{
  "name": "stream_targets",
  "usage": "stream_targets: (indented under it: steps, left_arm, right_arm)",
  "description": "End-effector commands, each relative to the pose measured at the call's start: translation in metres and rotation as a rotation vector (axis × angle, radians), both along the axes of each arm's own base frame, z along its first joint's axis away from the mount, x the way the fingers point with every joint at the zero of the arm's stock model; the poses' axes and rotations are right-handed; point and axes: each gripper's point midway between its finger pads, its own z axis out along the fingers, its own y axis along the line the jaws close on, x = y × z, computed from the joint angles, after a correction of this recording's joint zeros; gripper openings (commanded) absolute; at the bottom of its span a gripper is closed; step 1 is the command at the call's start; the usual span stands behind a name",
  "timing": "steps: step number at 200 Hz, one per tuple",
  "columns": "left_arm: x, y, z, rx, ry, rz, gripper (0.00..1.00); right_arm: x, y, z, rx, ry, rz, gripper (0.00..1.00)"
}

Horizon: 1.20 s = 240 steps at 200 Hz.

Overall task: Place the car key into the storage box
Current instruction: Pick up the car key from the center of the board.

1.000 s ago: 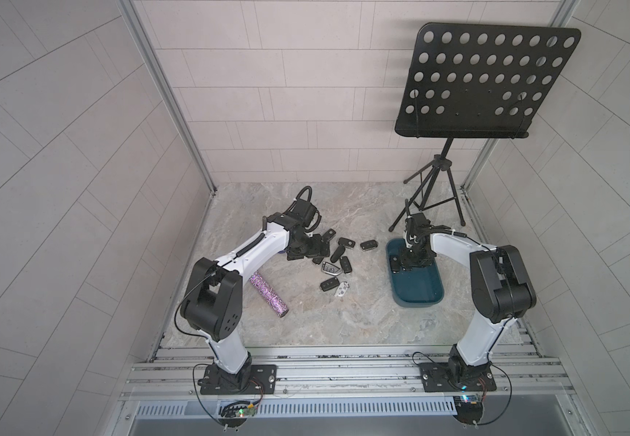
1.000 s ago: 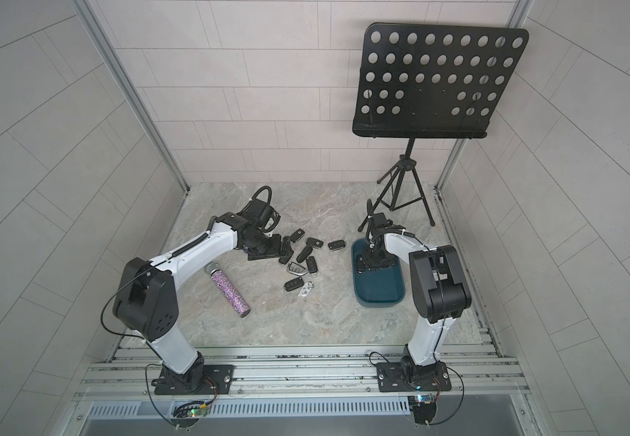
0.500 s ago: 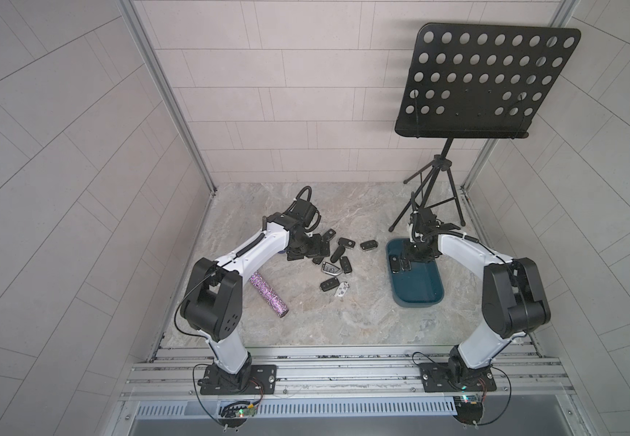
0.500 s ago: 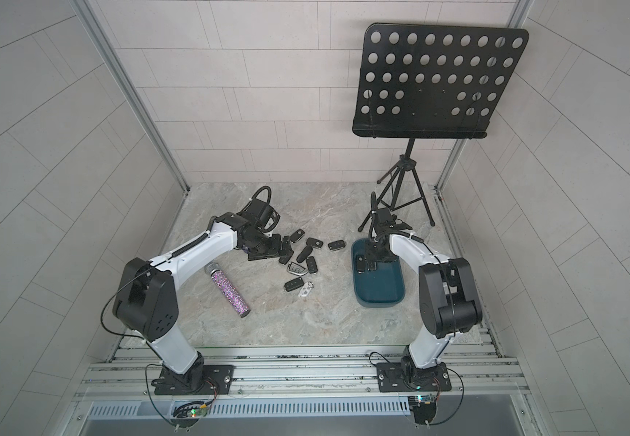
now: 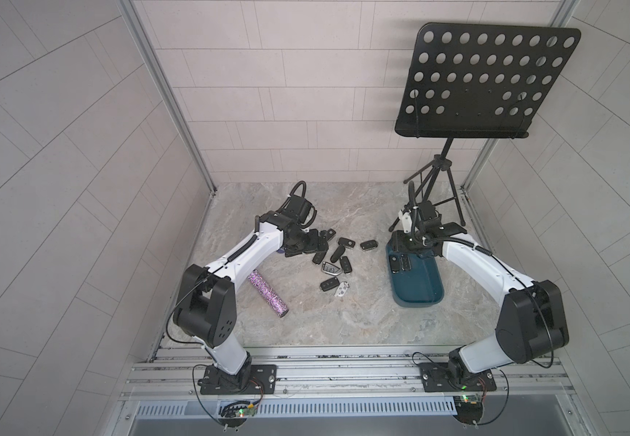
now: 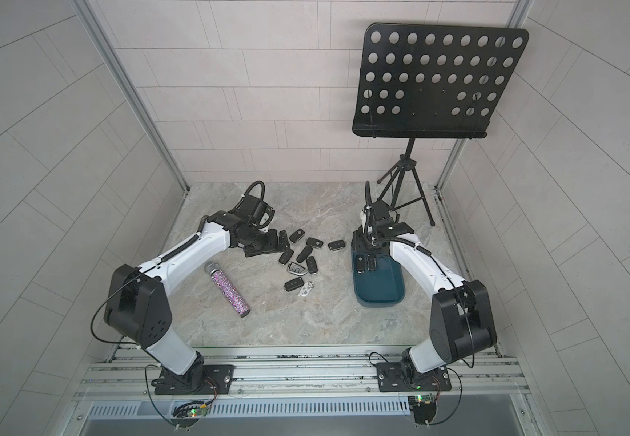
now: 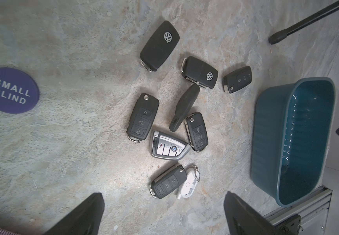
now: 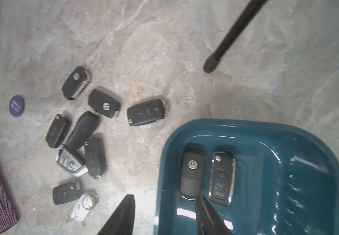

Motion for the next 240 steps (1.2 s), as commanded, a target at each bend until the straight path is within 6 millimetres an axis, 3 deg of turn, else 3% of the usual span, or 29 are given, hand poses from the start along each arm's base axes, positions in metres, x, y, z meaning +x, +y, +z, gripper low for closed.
stream_targets:
  steps: [1,60,127,207,240]
  left_arm:
    - [0.011,0.011,0.007,-0.02,-0.018,0.006,1.0]
    - [0.014,0.036,-0.002,-0.005,-0.008,0.066,1.0]
    - [0.019,0.052,-0.003,0.083,-0.049,0.086,1.0]
    - [0.015,0.063,-0.005,0.11,-0.059,0.106,1.0]
    - [0.01,0.067,-0.004,0.103,-0.052,0.117,1.0]
  right_arm:
    - [0.022,0.017,0.009,0.04,-0.031,-0.035,0.51]
    - [0.052,0.056,-0.004,0.073,0.026,-0.159,0.55]
    - [0.057,0.052,-0.05,0.028,0.24,-0.468,0.57]
    - [0.053,0.052,-0.097,0.053,0.401,-0.701,0.58]
    - [0.062,0.041,-0.094,0.041,0.362,-0.778,0.58]
